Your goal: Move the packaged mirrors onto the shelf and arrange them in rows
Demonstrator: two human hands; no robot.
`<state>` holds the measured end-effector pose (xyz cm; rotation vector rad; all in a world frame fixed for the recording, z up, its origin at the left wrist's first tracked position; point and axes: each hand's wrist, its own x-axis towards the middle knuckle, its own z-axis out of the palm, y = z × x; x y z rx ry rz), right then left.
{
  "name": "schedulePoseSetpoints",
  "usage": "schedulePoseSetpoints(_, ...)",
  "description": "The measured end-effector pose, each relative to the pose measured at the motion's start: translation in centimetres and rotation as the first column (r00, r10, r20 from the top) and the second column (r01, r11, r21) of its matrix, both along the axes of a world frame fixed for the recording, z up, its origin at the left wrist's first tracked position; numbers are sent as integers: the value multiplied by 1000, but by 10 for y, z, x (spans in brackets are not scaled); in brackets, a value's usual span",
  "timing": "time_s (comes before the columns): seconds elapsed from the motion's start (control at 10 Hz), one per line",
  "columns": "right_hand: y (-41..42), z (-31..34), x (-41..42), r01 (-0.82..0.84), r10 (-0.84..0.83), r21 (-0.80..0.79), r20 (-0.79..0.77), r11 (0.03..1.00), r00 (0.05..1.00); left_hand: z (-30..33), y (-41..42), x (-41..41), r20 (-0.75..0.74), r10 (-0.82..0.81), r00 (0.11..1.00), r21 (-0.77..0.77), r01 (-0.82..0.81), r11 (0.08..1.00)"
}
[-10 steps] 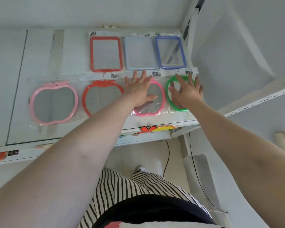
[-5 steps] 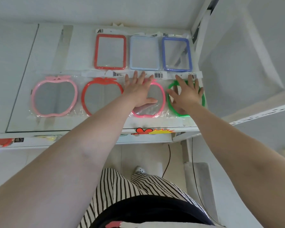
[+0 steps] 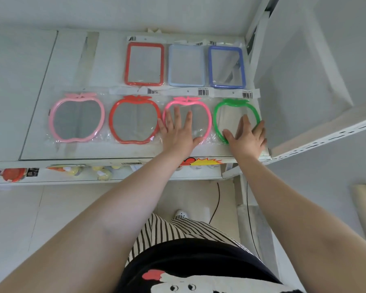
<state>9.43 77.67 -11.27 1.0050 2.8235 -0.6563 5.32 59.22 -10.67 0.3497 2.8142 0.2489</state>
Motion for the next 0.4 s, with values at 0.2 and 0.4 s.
schedulePoseSetpoints(0.2, 2, 1, 3, -19, 19, 19, 7, 1000, 1000, -1, -1, 0, -17, -4, 1000, -24, 4, 1000)
schedulePoseSetpoints(0.4, -2, 13, 7, -29, 31, 45, -30, 999, 999, 6, -3, 2, -80, 14, 997, 70, -8, 998)
